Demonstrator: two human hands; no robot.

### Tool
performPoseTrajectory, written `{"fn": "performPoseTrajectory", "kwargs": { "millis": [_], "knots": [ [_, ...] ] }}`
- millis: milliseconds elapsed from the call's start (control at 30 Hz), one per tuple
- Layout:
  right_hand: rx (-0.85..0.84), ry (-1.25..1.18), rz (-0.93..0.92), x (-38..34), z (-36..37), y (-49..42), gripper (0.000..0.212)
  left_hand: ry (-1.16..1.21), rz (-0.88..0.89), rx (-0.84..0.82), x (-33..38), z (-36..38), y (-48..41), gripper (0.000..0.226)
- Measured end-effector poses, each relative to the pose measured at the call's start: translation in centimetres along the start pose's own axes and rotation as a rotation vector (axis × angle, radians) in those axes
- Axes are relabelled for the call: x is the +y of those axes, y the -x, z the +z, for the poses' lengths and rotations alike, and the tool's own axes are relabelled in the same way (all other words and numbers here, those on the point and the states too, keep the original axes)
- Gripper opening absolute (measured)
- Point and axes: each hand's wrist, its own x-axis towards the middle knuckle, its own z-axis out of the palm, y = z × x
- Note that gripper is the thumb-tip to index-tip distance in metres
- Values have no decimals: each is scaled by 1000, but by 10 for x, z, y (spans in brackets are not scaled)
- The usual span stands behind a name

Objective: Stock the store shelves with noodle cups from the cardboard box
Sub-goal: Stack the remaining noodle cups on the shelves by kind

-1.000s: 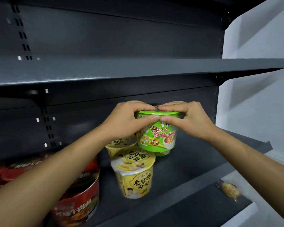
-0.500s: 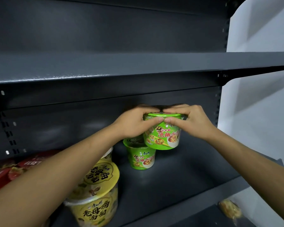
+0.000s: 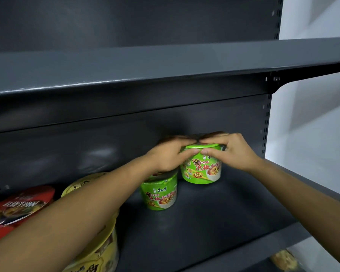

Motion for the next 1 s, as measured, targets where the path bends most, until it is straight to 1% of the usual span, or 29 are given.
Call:
{"fn": "performPoseTrajectory", "kwargs": {
  "millis": [100,233,400,533,667,867,1000],
  "knots": [
    [-36,8,-1,18,6,1,38,-14,-1,-23,-5,13,-7,54],
    [-76,24,-22,41,15,2,37,-77,29,-51,-9,26,-13,41],
    [-97,22,-39,62,30,4,37,-180,39,-103,-17,34,-17,44],
    [-120,18,-58,75,40,7,37,-330,-66,-163,-24,37,-18,53],
    [-116,-8,-73,82,46,10,38,-399,-163,-214,-35,44,-18,53],
    [-121,-19,-87,87,49,12,45,-415,-164,-179,-45,51,-17,46],
    [-149,-4,-75,88,53,15,46,-441,-164,-136,-45,51,-15,39]
  ]
}}
